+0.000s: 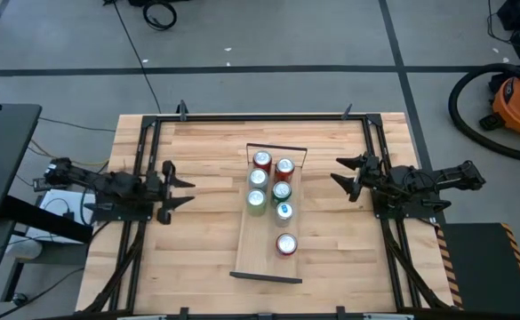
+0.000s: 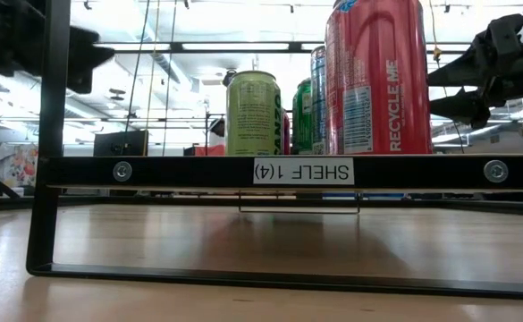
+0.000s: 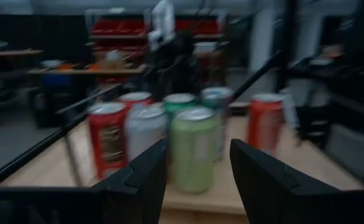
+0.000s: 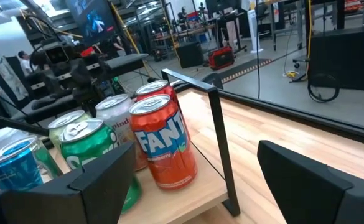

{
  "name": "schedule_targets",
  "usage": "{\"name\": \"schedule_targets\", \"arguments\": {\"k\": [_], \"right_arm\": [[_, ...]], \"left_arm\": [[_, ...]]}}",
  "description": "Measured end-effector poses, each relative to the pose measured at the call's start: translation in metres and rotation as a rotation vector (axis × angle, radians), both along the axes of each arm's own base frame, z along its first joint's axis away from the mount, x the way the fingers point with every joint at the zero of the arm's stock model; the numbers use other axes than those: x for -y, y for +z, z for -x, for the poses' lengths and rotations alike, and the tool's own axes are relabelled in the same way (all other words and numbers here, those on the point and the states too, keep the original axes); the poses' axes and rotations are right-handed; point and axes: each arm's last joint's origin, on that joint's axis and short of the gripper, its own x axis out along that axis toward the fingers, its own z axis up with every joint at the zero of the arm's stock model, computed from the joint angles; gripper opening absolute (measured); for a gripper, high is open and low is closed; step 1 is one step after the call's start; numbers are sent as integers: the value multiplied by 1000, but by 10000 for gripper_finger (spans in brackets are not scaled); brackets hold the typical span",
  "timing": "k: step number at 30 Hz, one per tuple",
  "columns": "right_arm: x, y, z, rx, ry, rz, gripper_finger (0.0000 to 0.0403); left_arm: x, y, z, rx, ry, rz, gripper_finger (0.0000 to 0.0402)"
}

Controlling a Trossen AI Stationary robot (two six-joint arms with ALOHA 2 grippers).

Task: Place canned beverage on shelf
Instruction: Return to Home Position

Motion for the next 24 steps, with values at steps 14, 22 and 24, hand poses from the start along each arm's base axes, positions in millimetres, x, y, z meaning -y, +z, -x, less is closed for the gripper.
{"name": "schedule_targets", "arguments": {"k": [14, 22, 24], "right_arm": [[0, 0, 0, 0, 3, 0, 348], [0, 0, 0, 0, 3, 0, 348], [0, 0, 0, 0, 3, 0, 348]], "left_arm": [[3, 1, 4, 12, -100, 301, 180], [3, 1, 4, 15, -99, 297, 180], [3, 1, 4, 14, -98, 297, 180]]}}
